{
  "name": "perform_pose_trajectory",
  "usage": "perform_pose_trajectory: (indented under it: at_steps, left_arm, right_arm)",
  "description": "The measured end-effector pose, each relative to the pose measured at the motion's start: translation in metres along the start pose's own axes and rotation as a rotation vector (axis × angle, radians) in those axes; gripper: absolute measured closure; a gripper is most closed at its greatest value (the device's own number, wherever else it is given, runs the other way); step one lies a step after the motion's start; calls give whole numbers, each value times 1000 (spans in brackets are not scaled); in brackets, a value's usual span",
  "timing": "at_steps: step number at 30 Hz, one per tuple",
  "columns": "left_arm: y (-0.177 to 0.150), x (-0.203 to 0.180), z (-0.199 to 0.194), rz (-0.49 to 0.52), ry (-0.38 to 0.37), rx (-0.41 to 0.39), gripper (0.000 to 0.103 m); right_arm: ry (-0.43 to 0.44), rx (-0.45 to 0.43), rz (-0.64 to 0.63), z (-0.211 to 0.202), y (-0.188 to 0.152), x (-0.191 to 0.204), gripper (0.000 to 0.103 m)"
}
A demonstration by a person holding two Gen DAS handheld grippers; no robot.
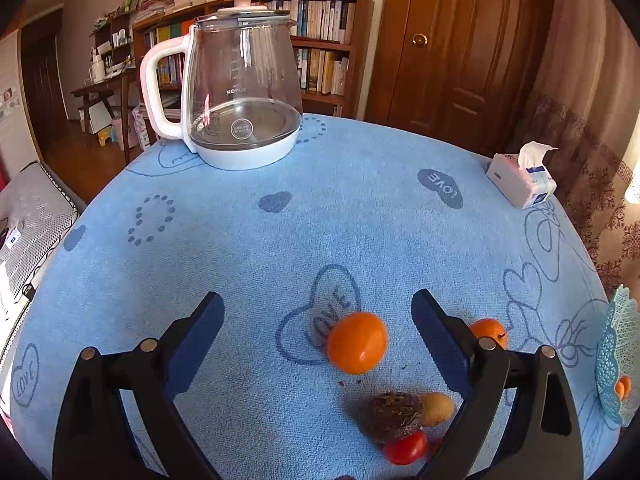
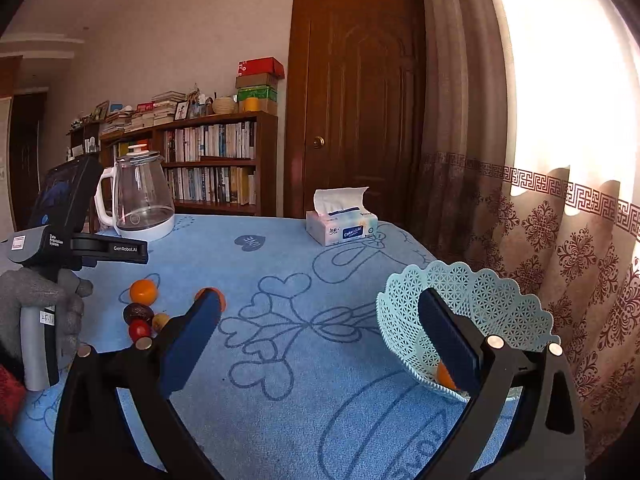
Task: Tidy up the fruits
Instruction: 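Move the left tool back to the fruit and grasp another orange, then grasp a dark brown round fruit with the right tool while the left tool holds its orange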
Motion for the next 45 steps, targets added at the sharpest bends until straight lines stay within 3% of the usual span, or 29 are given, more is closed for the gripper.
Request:
perform_pose_trajectory:
  at_steps: [7,9,17,25,30,38,45]
  left_arm:
    - [-8,2,16,-25,-29,69,10]
    - [-9,0,19,-20,-37,82,19]
    - [-16,-9,25,11,-87,139,31]
    - [-23,-18,29,52,-121,175,63]
    - [-22,-13,28,21,-153,179,63]
    - [-11,-3,2,4,-153,96,63]
    - [1,6,-26,1,-120,-3,63]
  right_arm:
    - [7,41,1,10,-10,0,3]
    - [8,44,1,10,-11,-1,3]
    - [10,64,4,15,-14,-2,3]
    - [5,72,-4,17,-17,-2,3]
    - [5,78,-11,18,-18,-1,3]
    - [48,135,-36,29,-22,7,3]
    - [263,286,-56,56,-21,45,3]
Point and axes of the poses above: each gripper's, at about its wrist camera, not at the fingertips, and z roughly the way its jaws point, x to its left, y to its top, the point moved 4 cm from there along z, roughly the way its jaws point, and after that the axes turned 2 degrees about -z, right-handed, at the moved point
